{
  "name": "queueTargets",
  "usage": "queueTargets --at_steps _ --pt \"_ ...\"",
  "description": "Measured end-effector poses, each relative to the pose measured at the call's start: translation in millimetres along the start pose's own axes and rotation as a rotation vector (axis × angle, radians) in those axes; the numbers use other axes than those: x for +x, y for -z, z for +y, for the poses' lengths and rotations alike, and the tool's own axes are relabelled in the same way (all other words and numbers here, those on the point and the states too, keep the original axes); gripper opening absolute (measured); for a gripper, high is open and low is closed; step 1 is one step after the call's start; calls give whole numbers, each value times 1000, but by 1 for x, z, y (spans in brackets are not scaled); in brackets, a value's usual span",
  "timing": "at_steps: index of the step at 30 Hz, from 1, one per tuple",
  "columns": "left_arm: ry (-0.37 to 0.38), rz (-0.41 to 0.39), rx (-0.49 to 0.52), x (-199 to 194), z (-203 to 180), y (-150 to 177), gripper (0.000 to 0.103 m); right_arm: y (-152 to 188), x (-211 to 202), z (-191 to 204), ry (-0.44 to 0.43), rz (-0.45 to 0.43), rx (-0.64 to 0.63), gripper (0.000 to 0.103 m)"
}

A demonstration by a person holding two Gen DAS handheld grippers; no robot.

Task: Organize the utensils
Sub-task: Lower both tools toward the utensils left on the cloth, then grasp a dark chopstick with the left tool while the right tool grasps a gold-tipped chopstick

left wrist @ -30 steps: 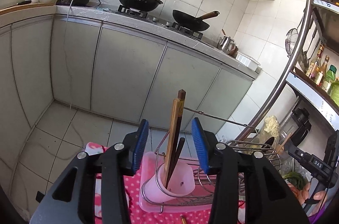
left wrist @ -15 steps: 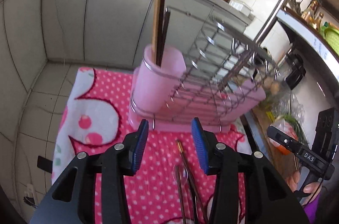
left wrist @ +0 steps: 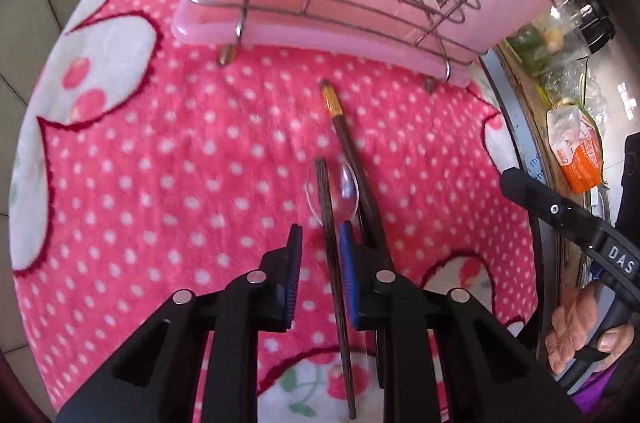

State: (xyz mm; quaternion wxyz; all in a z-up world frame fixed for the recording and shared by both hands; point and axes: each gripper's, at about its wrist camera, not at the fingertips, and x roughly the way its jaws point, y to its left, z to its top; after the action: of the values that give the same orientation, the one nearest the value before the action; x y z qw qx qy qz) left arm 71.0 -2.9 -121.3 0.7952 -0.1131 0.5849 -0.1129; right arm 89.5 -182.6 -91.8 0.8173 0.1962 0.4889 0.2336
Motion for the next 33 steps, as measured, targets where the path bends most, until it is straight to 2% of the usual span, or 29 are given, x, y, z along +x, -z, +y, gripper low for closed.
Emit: queueTargets --at_steps 4,7,11,16,20,23,28,33 --pt "-6 5 7 9 -1 1 19 -1 1 -1 -7 5 2 1" --pt "-7 -9 26 10 -4 2 8 -4 4 -1 -11 14 6 1" --pt "-14 -30 36 2 -5 -1 6 -6 12 0 -18 30 7 1" --pt "-9 -70 -10 -20 15 -4 5 -14 30 11 -31 69 -4 3" --pt "-44 -87 -70 -30 41 -10 5 -24 53 28 -28 101 -25 5" --pt "-47 -67 -104 -29 57 -13 5 -31 75 43 -1 130 -56 6" --pt "-56 -37 -91 -23 65 -18 6 -39 111 54 77 180 -87 9" --pt "-51 11 -85 -14 67 -27 8 -44 124 57 108 163 -111 7"
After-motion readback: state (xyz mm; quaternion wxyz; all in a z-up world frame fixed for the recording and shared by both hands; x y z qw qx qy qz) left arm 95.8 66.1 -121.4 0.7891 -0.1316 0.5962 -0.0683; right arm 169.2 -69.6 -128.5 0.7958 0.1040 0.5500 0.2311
